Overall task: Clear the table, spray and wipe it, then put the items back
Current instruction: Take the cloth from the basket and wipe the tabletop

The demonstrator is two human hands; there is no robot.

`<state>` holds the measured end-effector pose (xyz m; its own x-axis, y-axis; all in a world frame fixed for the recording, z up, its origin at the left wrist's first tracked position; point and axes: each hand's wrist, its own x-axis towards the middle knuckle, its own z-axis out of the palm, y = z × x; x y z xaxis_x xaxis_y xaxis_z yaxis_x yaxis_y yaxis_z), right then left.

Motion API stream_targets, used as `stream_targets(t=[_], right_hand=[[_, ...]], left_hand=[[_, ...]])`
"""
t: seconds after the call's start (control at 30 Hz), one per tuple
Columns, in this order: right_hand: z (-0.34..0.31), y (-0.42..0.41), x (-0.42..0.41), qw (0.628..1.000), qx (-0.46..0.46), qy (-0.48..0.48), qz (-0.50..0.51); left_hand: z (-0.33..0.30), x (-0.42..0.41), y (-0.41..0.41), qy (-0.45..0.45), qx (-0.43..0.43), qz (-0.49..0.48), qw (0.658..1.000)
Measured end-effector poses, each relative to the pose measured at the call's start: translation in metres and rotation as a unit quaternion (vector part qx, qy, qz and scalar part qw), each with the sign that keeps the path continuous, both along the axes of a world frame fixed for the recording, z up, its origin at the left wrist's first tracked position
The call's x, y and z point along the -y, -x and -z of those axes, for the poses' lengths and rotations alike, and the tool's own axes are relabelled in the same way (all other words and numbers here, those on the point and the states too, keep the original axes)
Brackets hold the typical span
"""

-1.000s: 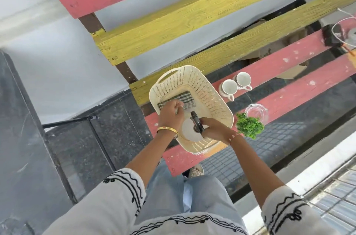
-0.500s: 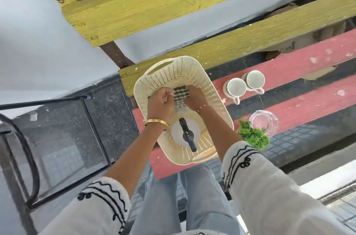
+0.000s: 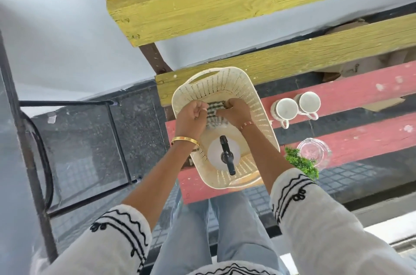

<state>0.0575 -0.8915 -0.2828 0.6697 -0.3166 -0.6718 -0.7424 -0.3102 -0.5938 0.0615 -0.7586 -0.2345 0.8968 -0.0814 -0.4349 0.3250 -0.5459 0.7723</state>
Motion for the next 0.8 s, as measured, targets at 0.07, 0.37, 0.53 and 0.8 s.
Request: stream_targets(t=[0.07, 0.37, 0.53, 0.8], right_hand=[[-0.022, 0.005, 0.001, 0.999, 0.028, -0.039, 0.015], [-0.143, 0.021, -0.01, 0.977, 0.182, -0.077, 0.081], [-0.218, 0.024, -0.025, 0.966, 0.241, -0.086, 0.038], [-0.289, 0.035, -0.066, 0.913, 0.302, -0.273, 0.03]], left_hand=[[-0.015, -0.003, 0.002, 0.004, 0.002, 0.003, 1.0], [-0.079, -0.031, 0.017, 0.028, 0.07, 0.058, 0.996], [-0.12, -0.051, 0.026, 0.068, 0.162, 0.078, 0.981], [-0.192, -0.092, 0.037, 0.103, 0.19, 0.01, 0.976]])
